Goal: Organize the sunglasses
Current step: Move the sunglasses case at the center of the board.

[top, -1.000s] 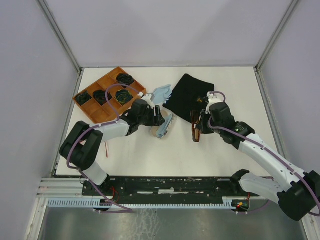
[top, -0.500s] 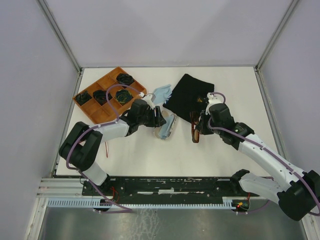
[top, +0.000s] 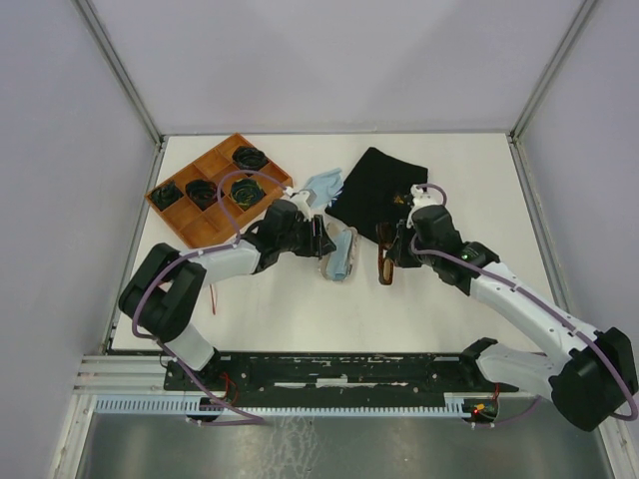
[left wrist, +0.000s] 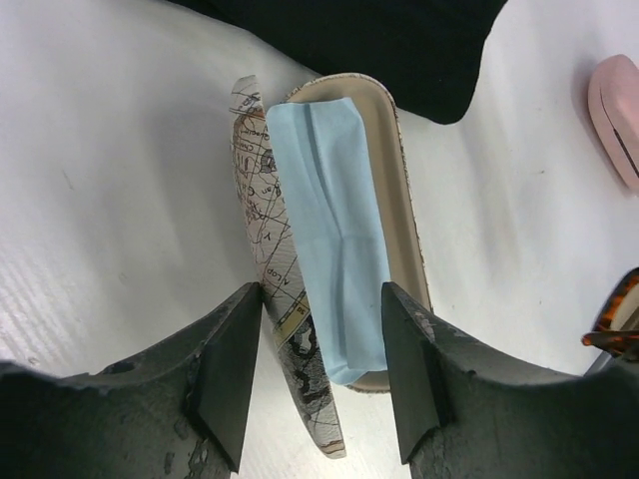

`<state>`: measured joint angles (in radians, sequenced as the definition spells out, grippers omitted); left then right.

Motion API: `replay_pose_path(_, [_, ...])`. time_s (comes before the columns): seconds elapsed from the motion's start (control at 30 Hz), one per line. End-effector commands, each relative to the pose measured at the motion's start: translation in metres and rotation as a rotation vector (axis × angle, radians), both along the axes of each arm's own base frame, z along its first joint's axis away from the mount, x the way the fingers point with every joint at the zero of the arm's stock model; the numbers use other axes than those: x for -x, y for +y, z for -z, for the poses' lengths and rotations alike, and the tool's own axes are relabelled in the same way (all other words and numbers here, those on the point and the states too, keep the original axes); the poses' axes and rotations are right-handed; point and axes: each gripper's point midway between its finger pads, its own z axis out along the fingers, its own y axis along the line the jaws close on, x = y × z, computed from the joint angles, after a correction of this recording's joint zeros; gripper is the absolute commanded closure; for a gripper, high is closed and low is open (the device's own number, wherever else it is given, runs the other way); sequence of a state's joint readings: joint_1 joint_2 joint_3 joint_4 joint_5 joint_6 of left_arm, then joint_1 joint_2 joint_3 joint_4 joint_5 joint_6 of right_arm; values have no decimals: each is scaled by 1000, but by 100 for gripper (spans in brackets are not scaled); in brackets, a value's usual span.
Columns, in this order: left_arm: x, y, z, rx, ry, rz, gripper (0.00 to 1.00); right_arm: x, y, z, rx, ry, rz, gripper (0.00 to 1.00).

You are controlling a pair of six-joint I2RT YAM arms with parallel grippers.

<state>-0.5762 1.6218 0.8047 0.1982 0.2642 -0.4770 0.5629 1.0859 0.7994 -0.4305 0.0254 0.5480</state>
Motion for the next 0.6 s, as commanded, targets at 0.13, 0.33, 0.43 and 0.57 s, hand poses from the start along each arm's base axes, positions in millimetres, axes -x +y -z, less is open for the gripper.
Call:
replay_pose_path(0.13, [-4, -28, -38, 101, -61, 32, 46, -18, 21, 6, -65, 4, 10, 100])
replay_pose_path(0.33, [-1, -40, -42, 108, -66, 54, 46, -24, 23, 13, -46, 30, 9, 100])
replay_pose_path(0.43, [0, -44, -45, 110, -69, 64, 46, -25, 18, 16, -27, 38, 20, 100])
replay_pose_path(0.57, [2, -50, -46, 109, -70, 77, 46, -25, 11, 20, -14, 46, 32, 100])
